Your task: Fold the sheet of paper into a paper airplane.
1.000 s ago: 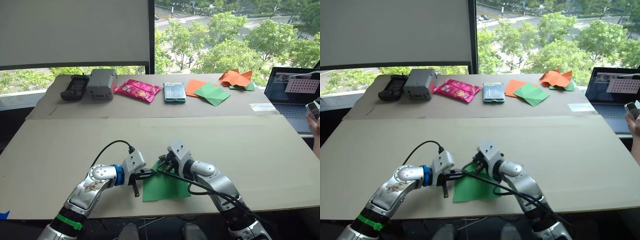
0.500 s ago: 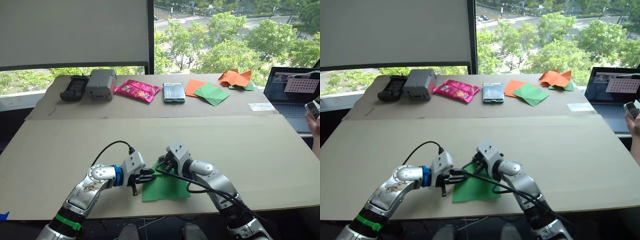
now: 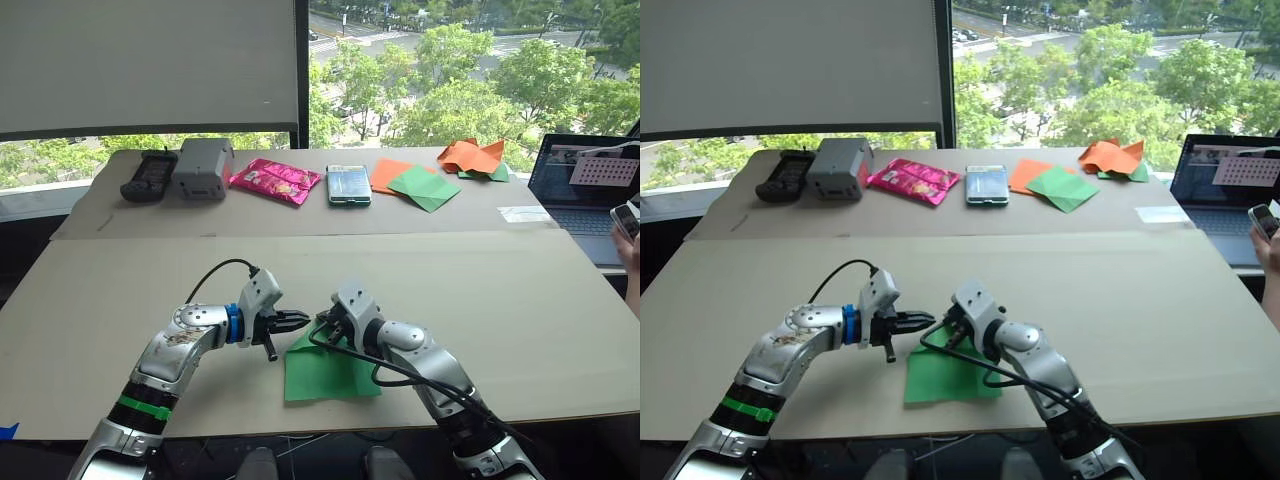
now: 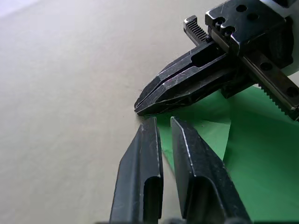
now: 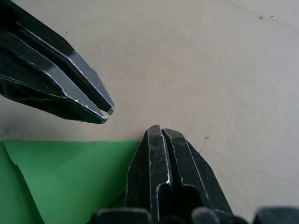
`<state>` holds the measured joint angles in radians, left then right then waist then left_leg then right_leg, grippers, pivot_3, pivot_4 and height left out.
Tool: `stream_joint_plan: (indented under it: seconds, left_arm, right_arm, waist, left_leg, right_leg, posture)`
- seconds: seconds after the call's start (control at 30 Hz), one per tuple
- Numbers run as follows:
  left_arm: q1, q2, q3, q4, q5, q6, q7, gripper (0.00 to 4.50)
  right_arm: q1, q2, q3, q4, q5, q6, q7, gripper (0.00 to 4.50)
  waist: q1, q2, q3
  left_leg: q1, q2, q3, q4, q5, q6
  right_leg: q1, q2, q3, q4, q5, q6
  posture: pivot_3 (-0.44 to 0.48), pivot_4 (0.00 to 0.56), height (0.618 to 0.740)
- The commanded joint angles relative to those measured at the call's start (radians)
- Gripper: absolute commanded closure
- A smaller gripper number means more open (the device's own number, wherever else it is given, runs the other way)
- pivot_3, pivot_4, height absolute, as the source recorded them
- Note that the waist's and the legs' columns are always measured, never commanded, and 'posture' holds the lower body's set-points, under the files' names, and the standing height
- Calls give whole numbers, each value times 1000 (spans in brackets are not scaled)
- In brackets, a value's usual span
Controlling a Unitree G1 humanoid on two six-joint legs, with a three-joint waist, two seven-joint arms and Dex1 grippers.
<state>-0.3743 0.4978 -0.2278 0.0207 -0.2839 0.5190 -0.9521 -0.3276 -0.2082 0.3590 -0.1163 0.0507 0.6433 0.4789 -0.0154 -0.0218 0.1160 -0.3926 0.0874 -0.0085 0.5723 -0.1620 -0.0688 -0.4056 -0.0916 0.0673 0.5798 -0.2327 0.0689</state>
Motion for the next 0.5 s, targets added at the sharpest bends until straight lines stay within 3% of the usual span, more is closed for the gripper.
stream_joint_plan:
  seconds: [0.03, 0.5]
  left_arm:
    - [-41, -32, -29, 41, 42, -61, 7, 4472]
    - [-52, -48, -95, 155, 165, -164, -11, 4472]
  right_arm:
    - [10, 3, 9, 6, -8, 20, -5, 4500]
    - [33, 1, 10, -31, -9, 40, -15, 4500]
  waist:
    - [0, 0, 0]
    - [3, 0, -1]
  left_leg:
    - [0, 0, 0, 0, 0, 0]
    - [0, -1, -1, 0, 0, 0]
  right_leg:
    - [0, 0, 0, 0, 0, 0]
    - [2, 0, 0, 1, 0, 0]
  posture:
    - [0, 150, 718]
    - [0, 150, 718]
